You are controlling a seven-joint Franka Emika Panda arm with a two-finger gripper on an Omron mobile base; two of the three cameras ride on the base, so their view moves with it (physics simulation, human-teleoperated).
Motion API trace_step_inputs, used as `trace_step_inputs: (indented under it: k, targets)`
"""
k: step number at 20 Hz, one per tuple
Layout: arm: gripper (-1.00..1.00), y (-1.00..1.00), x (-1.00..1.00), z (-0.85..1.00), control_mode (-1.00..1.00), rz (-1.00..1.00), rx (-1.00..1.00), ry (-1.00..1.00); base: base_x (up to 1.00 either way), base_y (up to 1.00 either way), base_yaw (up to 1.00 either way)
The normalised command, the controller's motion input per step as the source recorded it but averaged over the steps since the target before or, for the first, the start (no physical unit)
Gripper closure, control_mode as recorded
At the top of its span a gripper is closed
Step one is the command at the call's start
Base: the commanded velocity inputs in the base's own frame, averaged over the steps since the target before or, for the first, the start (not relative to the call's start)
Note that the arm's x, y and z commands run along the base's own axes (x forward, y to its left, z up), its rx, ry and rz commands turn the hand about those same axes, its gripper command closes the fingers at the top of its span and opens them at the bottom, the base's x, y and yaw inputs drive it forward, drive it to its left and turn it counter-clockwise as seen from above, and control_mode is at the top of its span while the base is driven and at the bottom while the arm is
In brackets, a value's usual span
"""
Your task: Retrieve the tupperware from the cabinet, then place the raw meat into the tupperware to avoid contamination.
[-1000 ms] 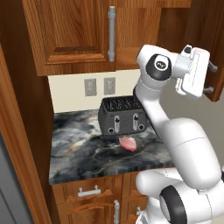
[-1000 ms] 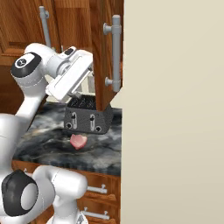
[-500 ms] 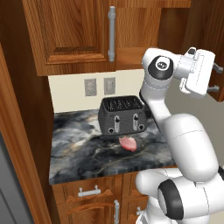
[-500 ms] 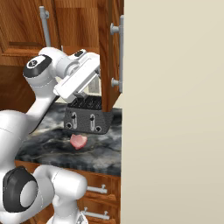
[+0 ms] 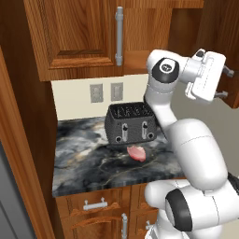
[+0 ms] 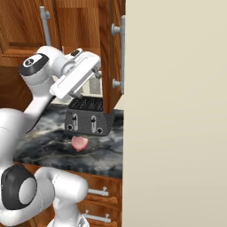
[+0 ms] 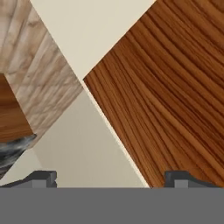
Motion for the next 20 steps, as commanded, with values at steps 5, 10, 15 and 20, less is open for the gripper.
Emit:
trace_step_inputs:
  k: [5, 10, 15, 20]
  targets:
    - [-1.00, 0.47, 0.12, 0.00, -1.00, -0.14, 0.05, -0.29, 0.00, 0.00, 0.00]
    - [-1.00, 0.35, 0.13, -0.11, -1.00, -0.14, 0.18, -0.36, 0.00, 0.00, 0.00]
    - [-1.00, 0.36, 0.14, -0.14, -1.00, -0.16, 0.25, -0.34, 0.00, 0.00, 0.00]
    - [-1.00, 0.37, 0.16, -0.06, -1.00, -0.13, 0.30, -0.36, 0.00, 0.00, 0.00]
